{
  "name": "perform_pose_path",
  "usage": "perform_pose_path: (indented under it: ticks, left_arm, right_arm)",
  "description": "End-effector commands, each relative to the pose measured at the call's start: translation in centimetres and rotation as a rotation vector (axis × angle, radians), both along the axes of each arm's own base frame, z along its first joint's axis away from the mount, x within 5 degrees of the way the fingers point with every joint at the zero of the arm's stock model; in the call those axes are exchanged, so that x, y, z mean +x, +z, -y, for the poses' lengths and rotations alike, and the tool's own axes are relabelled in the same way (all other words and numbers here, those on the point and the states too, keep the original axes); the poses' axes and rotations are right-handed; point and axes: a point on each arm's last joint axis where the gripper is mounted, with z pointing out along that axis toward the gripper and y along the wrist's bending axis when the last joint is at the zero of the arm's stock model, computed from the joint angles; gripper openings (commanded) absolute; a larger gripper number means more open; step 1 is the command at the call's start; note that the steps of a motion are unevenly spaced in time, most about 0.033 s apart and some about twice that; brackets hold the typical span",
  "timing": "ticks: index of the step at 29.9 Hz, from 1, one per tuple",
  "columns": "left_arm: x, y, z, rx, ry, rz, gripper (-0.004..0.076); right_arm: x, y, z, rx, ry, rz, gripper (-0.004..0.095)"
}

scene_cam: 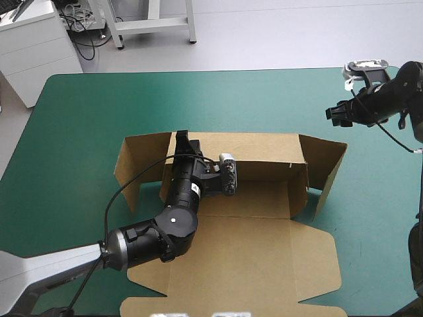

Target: Fold the box

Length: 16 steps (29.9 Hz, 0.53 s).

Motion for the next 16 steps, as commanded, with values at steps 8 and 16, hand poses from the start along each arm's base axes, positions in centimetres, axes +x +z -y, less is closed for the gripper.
perform_pose_path:
  ticks: [8, 16]
  left_arm:
    - [-0.2, 2.4, -0.3, -0.041, -0.01, 0.095, -0.0032]
    - [-0.2, 2.4, -0.2, -0.025, -0.021, 0.096, -0.0032]
  right_arm:
    - [-2.2, -0.7, -0.8, 0.048, 0.091, -0.001, 0.0559]
    - [-3.9, -0.9, -1.2, 0.072, 0.11, 0.004, 0.0559]
